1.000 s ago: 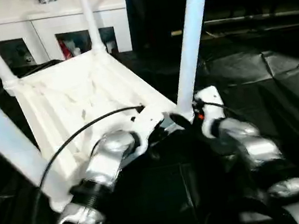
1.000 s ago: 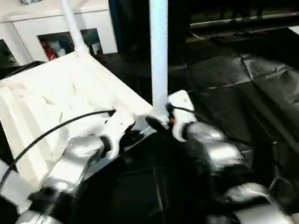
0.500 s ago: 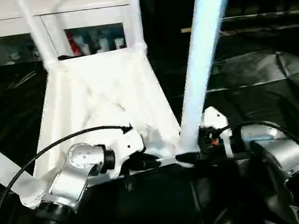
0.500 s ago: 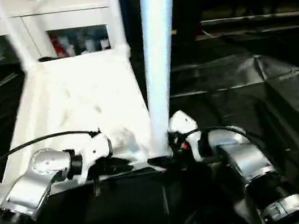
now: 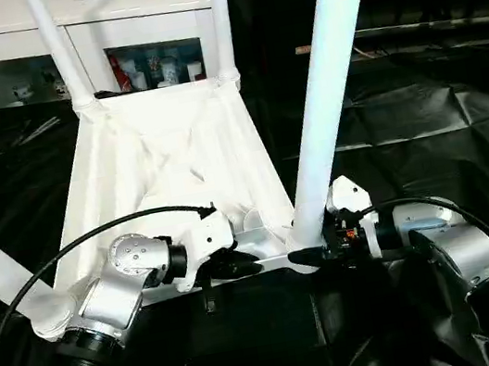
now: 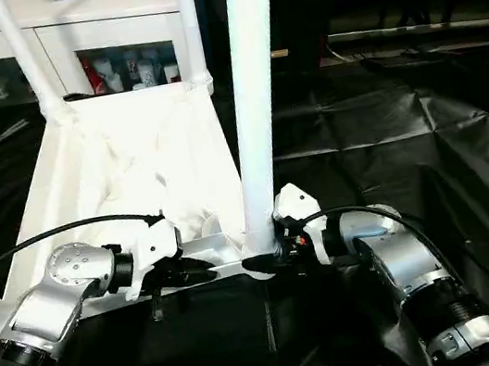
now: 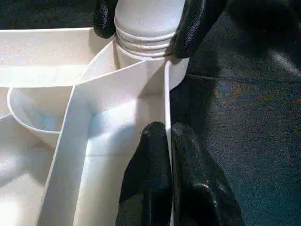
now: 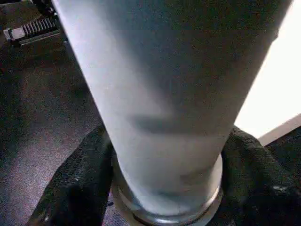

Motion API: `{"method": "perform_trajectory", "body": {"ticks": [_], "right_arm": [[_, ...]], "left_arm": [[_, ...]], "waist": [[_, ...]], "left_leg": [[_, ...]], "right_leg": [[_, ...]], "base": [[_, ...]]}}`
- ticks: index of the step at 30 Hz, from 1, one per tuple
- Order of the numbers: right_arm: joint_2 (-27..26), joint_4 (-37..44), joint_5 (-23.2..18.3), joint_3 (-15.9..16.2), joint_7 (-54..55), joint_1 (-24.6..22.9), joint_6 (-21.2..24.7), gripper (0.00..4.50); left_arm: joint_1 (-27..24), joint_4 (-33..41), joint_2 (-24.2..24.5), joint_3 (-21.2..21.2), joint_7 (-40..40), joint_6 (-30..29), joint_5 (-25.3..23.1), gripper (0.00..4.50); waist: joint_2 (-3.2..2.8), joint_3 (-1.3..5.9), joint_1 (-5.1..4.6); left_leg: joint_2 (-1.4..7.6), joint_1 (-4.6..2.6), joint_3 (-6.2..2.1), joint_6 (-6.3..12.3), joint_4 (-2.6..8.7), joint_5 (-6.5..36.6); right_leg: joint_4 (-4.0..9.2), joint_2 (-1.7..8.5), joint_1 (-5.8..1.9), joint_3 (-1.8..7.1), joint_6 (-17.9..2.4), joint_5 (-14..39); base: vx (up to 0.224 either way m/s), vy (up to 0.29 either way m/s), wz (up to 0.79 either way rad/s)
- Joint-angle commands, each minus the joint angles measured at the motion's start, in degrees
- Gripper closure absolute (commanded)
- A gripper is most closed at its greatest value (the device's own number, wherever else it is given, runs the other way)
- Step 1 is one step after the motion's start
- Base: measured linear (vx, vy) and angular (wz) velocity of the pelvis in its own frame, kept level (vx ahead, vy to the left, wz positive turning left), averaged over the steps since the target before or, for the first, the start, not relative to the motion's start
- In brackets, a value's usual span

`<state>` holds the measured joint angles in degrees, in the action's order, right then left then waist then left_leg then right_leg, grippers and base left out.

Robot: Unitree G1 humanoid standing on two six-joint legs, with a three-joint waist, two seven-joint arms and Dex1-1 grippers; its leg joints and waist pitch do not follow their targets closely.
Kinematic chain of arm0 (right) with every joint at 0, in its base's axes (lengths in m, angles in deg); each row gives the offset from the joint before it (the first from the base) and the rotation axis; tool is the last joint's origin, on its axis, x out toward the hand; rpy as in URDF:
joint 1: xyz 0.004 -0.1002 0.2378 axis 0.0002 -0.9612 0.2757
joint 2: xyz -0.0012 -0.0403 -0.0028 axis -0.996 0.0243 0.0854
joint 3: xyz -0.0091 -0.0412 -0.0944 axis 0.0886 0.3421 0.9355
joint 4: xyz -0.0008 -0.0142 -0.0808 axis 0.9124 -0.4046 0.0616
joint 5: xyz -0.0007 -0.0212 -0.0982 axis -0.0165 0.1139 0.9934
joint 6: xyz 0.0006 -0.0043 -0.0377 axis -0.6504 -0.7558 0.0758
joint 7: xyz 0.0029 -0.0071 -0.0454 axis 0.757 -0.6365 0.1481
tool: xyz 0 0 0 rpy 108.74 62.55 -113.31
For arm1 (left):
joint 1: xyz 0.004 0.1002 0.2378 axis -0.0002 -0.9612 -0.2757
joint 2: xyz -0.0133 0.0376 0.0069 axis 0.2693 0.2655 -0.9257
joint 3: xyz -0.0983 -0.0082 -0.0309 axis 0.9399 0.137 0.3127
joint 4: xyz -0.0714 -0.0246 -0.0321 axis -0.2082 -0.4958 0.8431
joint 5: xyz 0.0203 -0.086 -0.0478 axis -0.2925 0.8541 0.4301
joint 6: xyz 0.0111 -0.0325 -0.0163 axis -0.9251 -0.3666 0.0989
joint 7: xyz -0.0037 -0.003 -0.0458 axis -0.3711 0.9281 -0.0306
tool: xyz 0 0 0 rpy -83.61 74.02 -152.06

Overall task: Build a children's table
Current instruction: Rotate leg to tighten

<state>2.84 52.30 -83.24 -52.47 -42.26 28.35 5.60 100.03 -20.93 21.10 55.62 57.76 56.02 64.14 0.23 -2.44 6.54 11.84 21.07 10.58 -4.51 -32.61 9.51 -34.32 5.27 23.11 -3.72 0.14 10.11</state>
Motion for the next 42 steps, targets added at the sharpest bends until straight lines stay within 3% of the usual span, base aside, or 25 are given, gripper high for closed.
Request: {"method": "perform_trajectory", "body": {"ticks": [1,4,6,9,10,12,14,16,18,23,24,29,33,35,36,37,39,40,42], "right_arm": [[-0.7,-0.7,-0.5,0.6,-0.8,0.3,1.4,1.75],[-1.5,-1.5,-0.4,0.0,1.0,0.3,1.1,1.76],[-6.0,-6.2,1.9,-2.5,12.7,1.8,0.5,1.77],[-8.4,-8.9,3.3,-3.8,20.0,2.9,0.5,1.78],[-12.0,-12.3,3.9,-6.5,30.2,4.4,1.2,1.78],[-15.6,-15.5,3.8,-9.5,40.2,5.9,2.0,1.78],[-17.4,-17.8,4.5,-10.9,46.9,6.9,1.5,1.78],[-18.6,-19.7,6.0,-10.7,50.7,7.8,0.1,1.78],[-19.0,-20.6,7.1,-9.9,51.3,8.3,-0.6,1.78],[-19.4,-21.0,7.2,-9.6,48.4,8.6,-3.9,1.78],[-19.6,-20.4,6.2,-10.3,47.7,8.5,-4.9,1.22],[-19.1,-18.4,2.8,-12.1,43.9,8.9,-6.6,0.81],[-16.6,-15.0,0.2,-11.5,35.2,8.1,-4.9,0.49],[-14.4,-12.6,-0.7,-10.8,29.4,7.3,-3.7,0.49],[-10.0,-8.3,-1.5,-8.4,20.4,5.0,-3.1,0.49],[-8.1,-6.6,-1.8,-7.3,16.9,4.0,-2.8,0.49],[-5.0,-3.8,-2.5,-5.9,11.5,2.4,-1.8,0.49],[-2.7,-1.9,-2.9,-4.9,7.8,1.4,-0.9,0.49],[0.0,0.0,-2.9,-3.5,3.8,0.2,0.0,0.49]], "left_arm": [[0.1,1.0,-0.7,-0.6,1.6,-0.1,1.5,4.50],[0.1,0.9,-0.8,-0.4,1.1,-0.7,1.5,4.50],[1.1,-2.0,-2.9,0.5,-4.5,-2.5,-0.4,4.50],[2.1,-4.1,-4.6,0.9,-8.5,-3.0,-1.7,4.50],[3.8,-6.6,-7.5,1.5,-14.5,-4.9,-3.1,4.50],[5.5,-8.8,-10.5,2.2,-20.1,-7.6,-4.2,4.50],[7.0,-11.0,-13.4,3.1,-25.8,-9.2,-5.1,4.50],[8.6,-13.4,-16.2,3.4,-30.8,-10.1,-6.2,4.50],[9.3,-14.6,-17.5,3.1,-32.7,-9.9,-7.1,4.50],[9.6,-15.8,-18.8,2.1,-33.9,-9.6,-8.8,4.50],[9.5,-15.8,-18.5,2.0,-33.7,-9.6,-8.9,4.50],[9.2,-16.3,-17.4,2.2,-33.2,-8.7,-9.2,4.50],[8.8,-15.7,-16.0,2.2,-31.0,-7.4,-9.1,4.50],[8.3,-15.0,-15.1,2.1,-29.5,-7.4,-8.7,4.50],[7.4,-13.7,-13.2,1.5,-25.8,-5.3,-8.0,4.50],[7.0,-13.2,-12.4,1.3,-24.3,-4.9,-7.8,4.50],[6.2,-12.0,-10.7,0.6,-20.9,-2.7,-7.2,4.50],[5.3,-10.5,-9.0,-0.1,-17.0,-0.9,-6.5,4.50],[3.4,-6.9,-6.1,-1.5,-9.6,1.3,-4.3,4.50]], "waist": [[0.17,3.40,-0.04],[0.13,3.37,-0.09],[-0.01,3.24,-0.27],[0.22,3.03,-1.17],[-0.05,2.91,-1.54],[0.17,2.63,-2.07],[0.03,2.83,-2.21],[0.19,2.72,-2.22],[0.03,2.86,-2.04],[-0.06,3.09,-1.49],[0.07,3.11,-1.44],[0.16,3.25,-1.38],[0.32,3.26,-1.25],[0.40,3.19,-1.21],[0.28,3.15,-1.08],[0.42,3.22,-0.89],[0.37,3.21,-0.91],[0.30,3.19,-1.08],[0.30,3.30,-0.90]], "left_leg": [[1.37,-0.66,-0.23,1.45,3.66,14.4],[1.36,-0.67,-0.25,1.25,3.68,14.8],[1.33,-0.79,-0.26,0.78,3.78,15.6],[1.02,-0.89,-0.66,-1.55,4.08,18.8],[1.03,-0.97,-0.65,-1.66,4.10,20.0],[0.79,-1.21,-0.91,-2.78,4.19,21.7],[0.82,-1.07,-1.24,-2.63,4.29,22.0],[0.56,-1.60,-0.99,-1.96,4.04,23.4],[0.58,-1.49,-1.05,-1.62,4.09,23.1],[0.72,-1.06,-0.89,-0.65,4.19,21.6],[0.73,-1.06,-0.79,-0.44,4.16,21.0],[0.78,-0.67,-0.66,0.50,4.12,18.3],[0.82,-0.54,-0.61,1.39,4.07,17.7],[0.82,-0.52,-0.60,1.74,4.04,17.5],[0.95,-0.17,-0.77,2.09,4.19,17.1],[0.98,-0.43,-0.57,2.63,3.85,16.8],[1.03,-0.22,-0.66,2.91,3.92,16.4],[1.04,0.06,-0.71,2.96,4.02,15.7],[1.27,-0.10,-0.80,2.87,3.98,15.5]], "right_leg": [[3.58,2.51,-2.65,2.16,-12.2,10.9],[3.65,2.62,-2.64,2.17,-12.1,11.9],[3.88,2.64,-2.29,2.20,-12.0,13.5],[4.56,2.83,-2.30,2.01,-9.4,21.4],[4.81,2.88,-1.99,2.13,-8.9,23.1],[5.30,2.83,-1.90,1.80,-7.5,27.9],[5.87,3.09,-2.06,1.57,-5.6,30.3],[6.36,2.80,-1.37,1.56,-5.4,30.4],[6.39,2.81,-1.56,1.55,-5.3,29.9],[5.71,2.66,-1.88,1.83,-6.7,23.3],[5.57,2.63,-1.88,1.89,-7.3,21.8],[5.02,2.59,-2.36,1.94,-8.8,18.0],[5.01,2.58,-2.65,1.91,-8.9,17.7],[5.02,2.45,-2.84,1.80,-8.9,17.5],[5.25,2.57,-3.01,1.69,-7.9,19.1],[5.24,2.66,-2.75,1.92,-8.1,18.4],[5.11,2.64,-2.84,1.87,-8.5,18.0],[5.02,2.67,-2.84,1.82,-8.6,18.1],[4.86,2.81,-2.81,1.88,-9.3,17.6]], "base": [[0.000,0.000,0.00],[0.000,0.000,0.00],[0.000,0.000,0.00],[0.000,0.000,0.00],[0.000,0.000,0.00],[-0.025,0.002,-0.04],[-0.025,0.002,-0.04],[0.000,0.000,0.00],[0.000,0.000,0.00],[0.000,0.000,0.00],[0.000,0.000,0.00],[0.000,0.000,0.00],[0.000,0.000,0.00],[0.000,0.000,0.00],[0.000,0.000,0.00],[0.000,0.000,0.00],[0.000,0.000,0.00],[0.000,0.000,0.00],[0.000,0.000,0.00]]}}
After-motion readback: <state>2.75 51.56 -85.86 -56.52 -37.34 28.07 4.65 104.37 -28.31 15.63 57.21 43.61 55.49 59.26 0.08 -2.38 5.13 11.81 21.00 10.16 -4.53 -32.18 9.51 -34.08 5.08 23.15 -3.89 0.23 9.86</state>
